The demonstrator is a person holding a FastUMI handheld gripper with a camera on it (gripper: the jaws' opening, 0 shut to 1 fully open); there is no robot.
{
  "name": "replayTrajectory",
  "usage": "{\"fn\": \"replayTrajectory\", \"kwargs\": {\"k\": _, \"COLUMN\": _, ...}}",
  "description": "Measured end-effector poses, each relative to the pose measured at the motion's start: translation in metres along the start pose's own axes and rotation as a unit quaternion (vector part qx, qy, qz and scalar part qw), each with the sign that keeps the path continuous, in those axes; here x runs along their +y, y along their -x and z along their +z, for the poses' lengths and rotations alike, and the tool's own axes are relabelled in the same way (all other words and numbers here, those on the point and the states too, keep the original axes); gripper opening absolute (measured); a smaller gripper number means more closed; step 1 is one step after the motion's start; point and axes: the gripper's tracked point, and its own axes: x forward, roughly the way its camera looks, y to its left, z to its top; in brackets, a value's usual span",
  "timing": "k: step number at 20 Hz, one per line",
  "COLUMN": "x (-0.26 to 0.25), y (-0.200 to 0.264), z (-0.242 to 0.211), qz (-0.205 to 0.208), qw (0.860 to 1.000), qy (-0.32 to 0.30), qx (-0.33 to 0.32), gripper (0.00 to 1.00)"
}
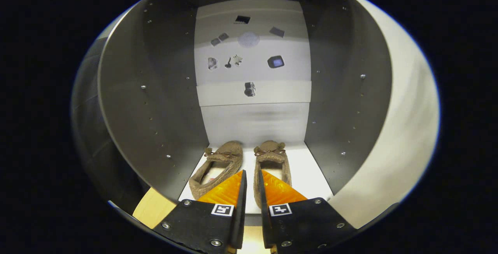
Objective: Open the shoe cabinet door, grab the shoes and put them into the shoe cabinet, then close the shoe cabinet door.
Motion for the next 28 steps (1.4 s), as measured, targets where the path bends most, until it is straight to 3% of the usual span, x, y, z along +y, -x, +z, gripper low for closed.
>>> {"fn": "replayTrajectory", "kwargs": {"k": 16, "x": 0.003, "y": 0.240, "z": -0.014, "qz": -0.059, "qw": 0.995, "qy": -0.025, "qx": -0.079, "gripper": 0.19}}
{"fn": "replayTrajectory", "kwargs": {"k": 23, "x": -0.046, "y": 0.327, "z": -0.037, "qz": -0.122, "qw": 0.987, "qy": -0.038, "qx": -0.099, "gripper": 0.24}}
{"fn": "replayTrajectory", "kwargs": {"k": 28, "x": -0.092, "y": 0.359, "z": -0.056, "qz": -0.167, "qw": 0.978, "qy": -0.058, "qx": -0.107, "gripper": 0.31}}
